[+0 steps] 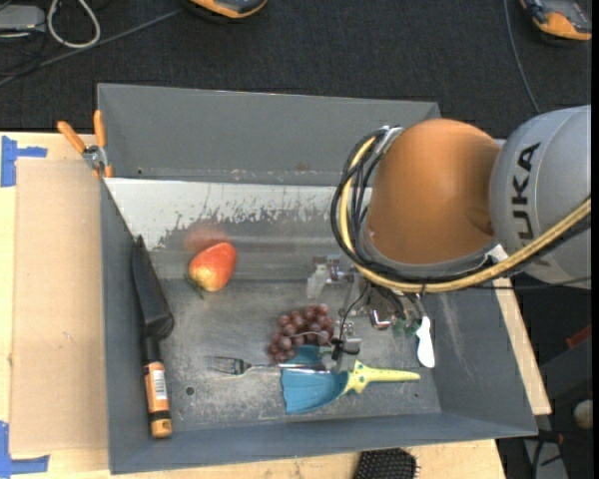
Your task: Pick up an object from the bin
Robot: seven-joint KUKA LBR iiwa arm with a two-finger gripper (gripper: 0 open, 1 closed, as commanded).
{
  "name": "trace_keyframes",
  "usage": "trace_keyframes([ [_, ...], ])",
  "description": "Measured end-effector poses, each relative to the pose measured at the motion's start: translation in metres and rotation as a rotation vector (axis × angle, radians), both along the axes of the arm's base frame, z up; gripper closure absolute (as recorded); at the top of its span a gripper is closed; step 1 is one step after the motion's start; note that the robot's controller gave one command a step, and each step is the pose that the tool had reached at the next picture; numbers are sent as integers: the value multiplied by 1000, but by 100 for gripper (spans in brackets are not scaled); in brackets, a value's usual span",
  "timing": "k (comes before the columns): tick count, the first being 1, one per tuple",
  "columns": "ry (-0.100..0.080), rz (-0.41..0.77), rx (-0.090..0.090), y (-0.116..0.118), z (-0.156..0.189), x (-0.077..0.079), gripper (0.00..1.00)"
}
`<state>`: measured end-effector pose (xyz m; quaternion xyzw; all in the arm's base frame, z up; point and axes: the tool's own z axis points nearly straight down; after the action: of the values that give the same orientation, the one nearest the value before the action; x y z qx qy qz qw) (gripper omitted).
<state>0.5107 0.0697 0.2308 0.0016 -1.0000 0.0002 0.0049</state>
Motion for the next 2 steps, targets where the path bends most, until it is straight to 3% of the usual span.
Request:
trace_keyframes([
  [1, -8, -4, 1, -1, 4, 1, 0],
  [2, -12, 23, 1, -19, -80, 29, 0],
])
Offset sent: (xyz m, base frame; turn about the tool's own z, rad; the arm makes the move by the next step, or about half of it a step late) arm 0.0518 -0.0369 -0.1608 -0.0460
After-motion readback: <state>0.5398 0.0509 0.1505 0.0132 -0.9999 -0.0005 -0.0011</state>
